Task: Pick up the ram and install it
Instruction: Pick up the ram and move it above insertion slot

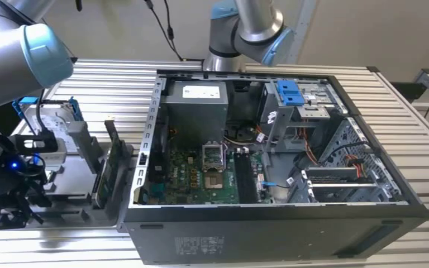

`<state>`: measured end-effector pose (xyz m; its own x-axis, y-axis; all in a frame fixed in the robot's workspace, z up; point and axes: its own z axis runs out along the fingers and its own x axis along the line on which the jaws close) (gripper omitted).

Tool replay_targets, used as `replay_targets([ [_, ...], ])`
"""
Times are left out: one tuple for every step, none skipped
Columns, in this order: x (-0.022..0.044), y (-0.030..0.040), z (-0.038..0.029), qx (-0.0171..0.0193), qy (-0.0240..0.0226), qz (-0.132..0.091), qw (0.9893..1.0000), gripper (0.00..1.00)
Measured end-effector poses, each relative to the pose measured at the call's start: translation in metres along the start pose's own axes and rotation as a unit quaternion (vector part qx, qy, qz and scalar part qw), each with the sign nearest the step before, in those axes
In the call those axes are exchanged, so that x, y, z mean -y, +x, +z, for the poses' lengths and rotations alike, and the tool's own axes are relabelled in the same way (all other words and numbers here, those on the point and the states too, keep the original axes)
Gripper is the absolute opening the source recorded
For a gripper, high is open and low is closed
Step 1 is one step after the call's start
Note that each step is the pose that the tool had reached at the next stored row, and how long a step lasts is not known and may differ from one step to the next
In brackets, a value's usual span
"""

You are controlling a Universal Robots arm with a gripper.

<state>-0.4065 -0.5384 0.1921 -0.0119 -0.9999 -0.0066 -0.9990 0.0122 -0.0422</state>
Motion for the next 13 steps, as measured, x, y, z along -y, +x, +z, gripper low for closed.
replay_targets([
  [0.0000,0.0000,0.0000,0.0000,0.0000,0.000,1.0000,0.42],
  [0.0000,0.0000,0.0000,0.0000,0.0000,0.000,1.0000,0.42],
  [0.0000,0.0000,0.0000,0.0000,0.0000,0.000,1.0000,0.42],
  [0.0000,0.0000,-0.0001,0.0000,0.0000,0.000,1.0000,0.42],
  [0.0000,0.0000,-0.0001,0.0000,0.0000,0.000,1.0000,0.40],
  [0.0000,0.0000,-0.0001,0.0000,0.0000,0.000,1.0000,0.34],
  [0.0000,0.0000,-0.0002,0.0000,0.0000,0.000,1.0000,0.34],
  [0.0000,0.0000,-0.0002,0.0000,0.0000,0.000,1.0000,0.27],
  [0.0000,0.0000,-0.0002,-0.0001,0.0000,0.000,1.0000,0.22],
  [0.0000,0.0000,-0.0002,0.0000,0.0000,0.000,1.0000,0.22],
  [0.0000,0.0000,-0.0003,0.0000,0.0000,0.000,1.0000,0.16],
  [0.0000,0.0000,-0.0003,0.0000,0.0000,0.000,1.0000,0.14],
  [0.0000,0.0000,-0.0003,0.0000,0.0000,0.000,1.0000,0.14],
])
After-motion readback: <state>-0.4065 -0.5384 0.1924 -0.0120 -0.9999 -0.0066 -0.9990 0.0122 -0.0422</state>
